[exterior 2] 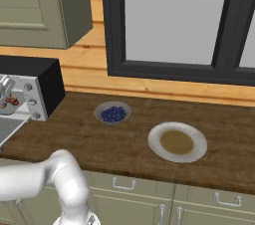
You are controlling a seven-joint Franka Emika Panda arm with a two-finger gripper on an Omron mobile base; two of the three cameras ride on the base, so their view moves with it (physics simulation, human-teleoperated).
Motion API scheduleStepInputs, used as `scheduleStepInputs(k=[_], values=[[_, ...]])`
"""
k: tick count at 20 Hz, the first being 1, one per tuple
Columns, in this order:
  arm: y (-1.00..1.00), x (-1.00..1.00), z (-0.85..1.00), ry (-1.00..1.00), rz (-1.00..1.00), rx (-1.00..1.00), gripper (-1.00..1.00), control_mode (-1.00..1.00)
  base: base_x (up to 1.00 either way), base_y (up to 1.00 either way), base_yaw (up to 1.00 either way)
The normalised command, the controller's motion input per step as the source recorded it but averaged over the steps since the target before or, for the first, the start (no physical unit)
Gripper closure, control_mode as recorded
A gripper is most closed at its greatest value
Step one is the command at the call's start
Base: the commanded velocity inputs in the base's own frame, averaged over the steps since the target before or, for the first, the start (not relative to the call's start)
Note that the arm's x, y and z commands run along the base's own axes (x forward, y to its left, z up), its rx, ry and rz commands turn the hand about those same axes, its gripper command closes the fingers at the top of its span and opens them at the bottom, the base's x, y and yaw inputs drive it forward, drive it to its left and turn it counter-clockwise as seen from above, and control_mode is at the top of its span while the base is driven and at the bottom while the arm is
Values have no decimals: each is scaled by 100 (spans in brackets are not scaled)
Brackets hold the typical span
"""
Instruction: Pick up the kebab skewer and baguette bread, and place them inside the toaster oven. Close the toaster oven door and start by setting the timer.
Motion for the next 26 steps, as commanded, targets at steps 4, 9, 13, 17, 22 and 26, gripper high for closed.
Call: scheduleStepInputs(k=[4,9,13,17,22,26], values=[[24,0,5,-2,-9,5,-100,-100,0,0,0],[37,-3,29,-6,-7,5,-100,-100,0,0,0],[43,-13,38,0,-5,7,-100,-100,0,0,0],[43,-22,53,0,-4,8,-100,-100,0,0,0],[42,-19,45,-8,-3,5,-100,-100,0,0,0],[21,-58,27,-4,-3,2,-100,-100,0,0,0]])
